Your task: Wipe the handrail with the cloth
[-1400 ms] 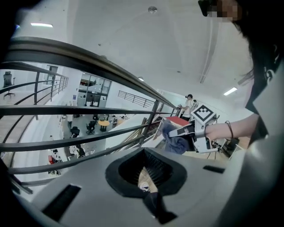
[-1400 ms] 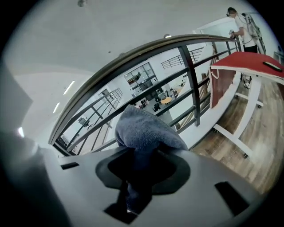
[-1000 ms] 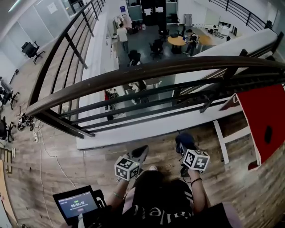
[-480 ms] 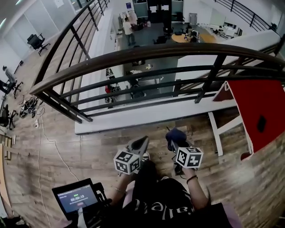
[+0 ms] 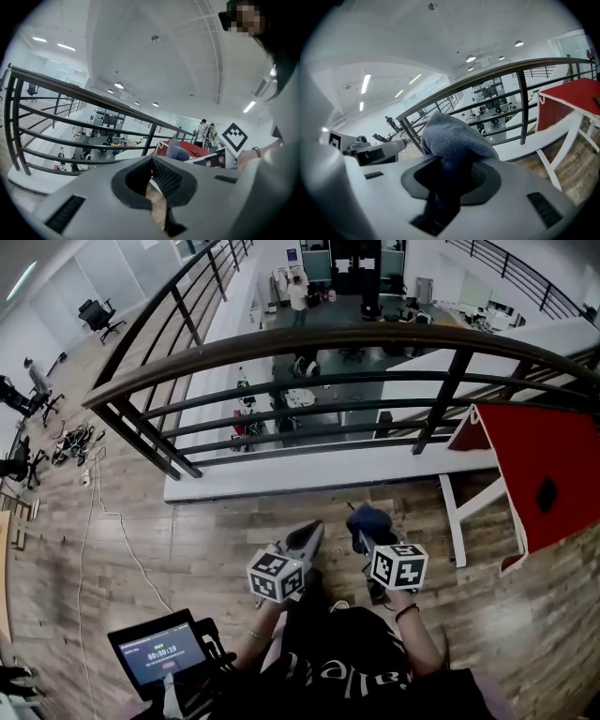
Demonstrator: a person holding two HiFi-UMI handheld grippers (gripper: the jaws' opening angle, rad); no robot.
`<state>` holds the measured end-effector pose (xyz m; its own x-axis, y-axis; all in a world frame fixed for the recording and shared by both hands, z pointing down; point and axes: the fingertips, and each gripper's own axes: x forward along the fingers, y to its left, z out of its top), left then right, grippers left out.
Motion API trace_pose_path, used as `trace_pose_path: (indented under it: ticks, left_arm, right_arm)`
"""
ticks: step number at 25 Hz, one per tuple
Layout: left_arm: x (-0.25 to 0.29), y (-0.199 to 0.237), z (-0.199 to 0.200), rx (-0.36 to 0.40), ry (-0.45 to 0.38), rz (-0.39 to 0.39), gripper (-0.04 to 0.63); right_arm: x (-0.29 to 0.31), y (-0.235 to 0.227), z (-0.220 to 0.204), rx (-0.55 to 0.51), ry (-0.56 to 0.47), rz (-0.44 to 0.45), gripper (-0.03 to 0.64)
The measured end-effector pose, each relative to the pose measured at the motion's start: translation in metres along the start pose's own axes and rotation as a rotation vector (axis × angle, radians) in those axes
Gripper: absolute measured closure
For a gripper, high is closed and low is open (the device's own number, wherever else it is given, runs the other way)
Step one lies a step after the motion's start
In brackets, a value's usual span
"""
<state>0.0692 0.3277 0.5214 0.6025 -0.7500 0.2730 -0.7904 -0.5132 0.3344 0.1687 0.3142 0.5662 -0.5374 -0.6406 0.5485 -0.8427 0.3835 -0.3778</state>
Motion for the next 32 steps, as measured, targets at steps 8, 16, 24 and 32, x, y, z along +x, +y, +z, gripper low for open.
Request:
trace_pose_path:
  ticks: [8,16,24,32]
  left_arm:
    - [-0.040,-0.014,-0.015,-0.008,-0.030,0.057,0.594]
    - [-0.054,-0.017,-0.024,-0.008,-0.031,0.088,0.594]
    - [-0.057,-0.019,-0.024,0.006,-0.024,0.084,0.594]
    - [-0.059,-0.029,-0.034,0.021,-0.009,0.060,0.594]
  right_arm:
    - [-0.015,0.036,-0.023,-0.087,0.020,0.077,0.514]
    - [-0.021,0.047,-0.032,-0.118,0.024,0.105,0.514]
    - [-0.024,0.053,-0.029,-0.147,0.014,0.116,0.514]
    - [-0.032,0.045,-0.038,-0.136,0.005,0.095,0.514]
